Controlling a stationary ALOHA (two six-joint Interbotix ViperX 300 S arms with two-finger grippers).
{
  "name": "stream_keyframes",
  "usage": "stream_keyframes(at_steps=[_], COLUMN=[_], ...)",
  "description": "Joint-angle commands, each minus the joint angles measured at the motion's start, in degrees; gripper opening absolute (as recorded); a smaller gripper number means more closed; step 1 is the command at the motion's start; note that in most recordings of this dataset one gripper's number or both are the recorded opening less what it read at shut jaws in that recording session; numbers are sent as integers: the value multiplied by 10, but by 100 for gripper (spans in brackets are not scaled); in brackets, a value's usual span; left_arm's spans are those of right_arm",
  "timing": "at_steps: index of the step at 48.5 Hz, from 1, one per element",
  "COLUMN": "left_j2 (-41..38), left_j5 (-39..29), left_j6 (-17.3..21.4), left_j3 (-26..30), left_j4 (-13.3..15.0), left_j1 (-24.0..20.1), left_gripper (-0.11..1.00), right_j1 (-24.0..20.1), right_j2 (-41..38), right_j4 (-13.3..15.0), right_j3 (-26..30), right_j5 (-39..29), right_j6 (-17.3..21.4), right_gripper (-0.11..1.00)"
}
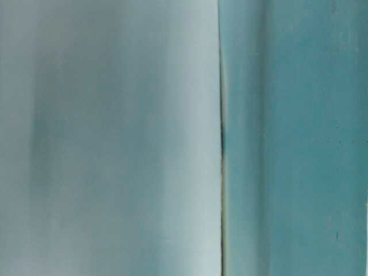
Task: Lift the white case with both hands.
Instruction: 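Lift the white tray upward with both grippers holding its side rims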
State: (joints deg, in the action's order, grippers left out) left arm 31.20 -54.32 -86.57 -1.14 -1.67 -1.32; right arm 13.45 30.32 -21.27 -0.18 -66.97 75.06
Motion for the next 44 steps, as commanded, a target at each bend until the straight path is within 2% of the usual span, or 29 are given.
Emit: stream_keyframes(at_steps=[1, 10, 33, 44], left_j2=[-40, -46, -47, -49], left_j5=[7, 4, 7, 33], left_j6=[5, 6, 10, 12], left_j3=[22, 37, 29, 4], left_j4=[1, 1, 0, 0], left_j1=[5, 6, 6, 6], left_gripper=[6, 6, 6, 6], right_j1=[-4, -5, -4, -5], right_j2=[-37, -52, -53, -46], right_j4=[-3, -1, 0, -4], right_j3=[45, 76, 68, 22], right_j5=[4, -21, -20, 5], right_j6=[-4, -7, -26, -42], right_gripper=[9, 9, 9, 9])
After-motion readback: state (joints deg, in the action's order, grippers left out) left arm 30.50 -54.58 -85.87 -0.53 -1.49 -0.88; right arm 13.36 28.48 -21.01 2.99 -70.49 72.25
